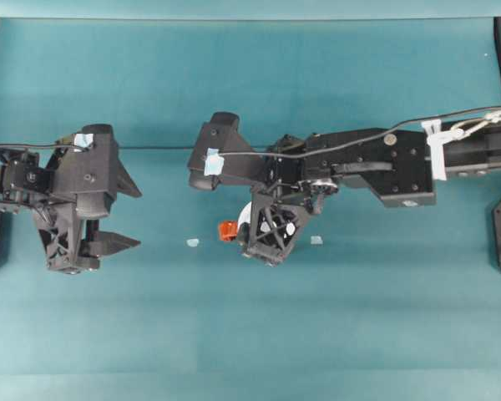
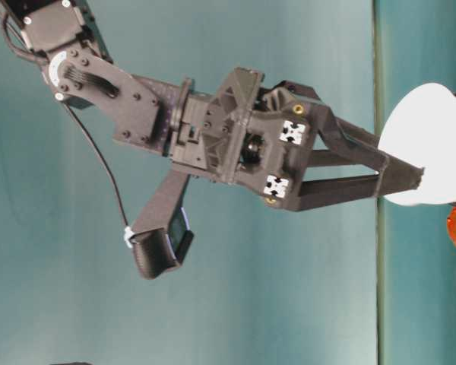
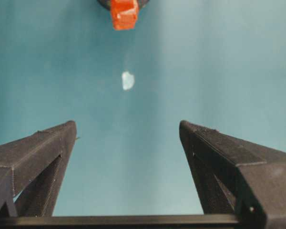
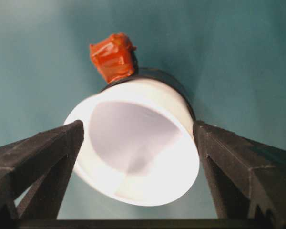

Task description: Put the paper cup into the moved red handle cup holder.

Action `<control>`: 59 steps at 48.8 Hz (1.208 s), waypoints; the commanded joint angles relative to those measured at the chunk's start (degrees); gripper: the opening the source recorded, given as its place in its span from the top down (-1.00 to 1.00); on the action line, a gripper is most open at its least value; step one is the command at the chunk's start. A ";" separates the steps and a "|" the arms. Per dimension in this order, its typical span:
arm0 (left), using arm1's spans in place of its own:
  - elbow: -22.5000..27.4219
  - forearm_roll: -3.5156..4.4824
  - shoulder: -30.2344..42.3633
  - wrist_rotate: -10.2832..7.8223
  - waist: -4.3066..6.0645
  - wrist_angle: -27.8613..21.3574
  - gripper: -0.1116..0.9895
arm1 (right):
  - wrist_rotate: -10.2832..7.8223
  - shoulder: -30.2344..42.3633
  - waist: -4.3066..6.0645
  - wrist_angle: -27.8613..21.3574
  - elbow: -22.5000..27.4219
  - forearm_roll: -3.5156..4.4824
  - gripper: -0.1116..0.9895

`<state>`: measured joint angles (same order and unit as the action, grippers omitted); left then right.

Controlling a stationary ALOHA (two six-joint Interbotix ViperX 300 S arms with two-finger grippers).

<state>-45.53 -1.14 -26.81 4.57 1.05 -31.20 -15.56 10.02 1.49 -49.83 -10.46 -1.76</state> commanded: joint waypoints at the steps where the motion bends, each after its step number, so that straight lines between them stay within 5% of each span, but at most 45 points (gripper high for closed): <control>1: 0.79 -0.09 -0.18 0.09 0.00 0.44 -0.93 | -0.18 -2.20 -0.26 -0.44 0.88 0.09 -0.72; 12: 0.79 -0.09 -0.26 0.00 0.09 0.35 -0.93 | -0.09 -6.24 -0.18 -6.42 0.62 1.32 -0.72; 26: 0.62 -0.09 -0.53 0.00 0.09 0.44 -0.93 | -0.09 -15.91 -0.35 -8.00 -1.32 1.32 -0.71; 35: 0.62 -0.09 -0.62 0.00 0.09 0.35 -0.93 | -0.09 -22.32 -0.97 -2.81 -6.86 1.41 -0.71; 51: 0.62 -0.09 -1.14 -0.26 0.09 0.18 -0.93 | -0.09 -36.30 -1.23 15.21 -22.41 1.32 -0.71; 59: 0.53 -0.09 -2.55 -0.35 0.00 -0.35 -0.93 | -0.09 -42.19 -1.14 17.58 -27.25 1.41 -0.71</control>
<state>-45.53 -1.14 -28.04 4.39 0.97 -31.46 -15.38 -29.44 0.44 -33.05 -36.74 -0.44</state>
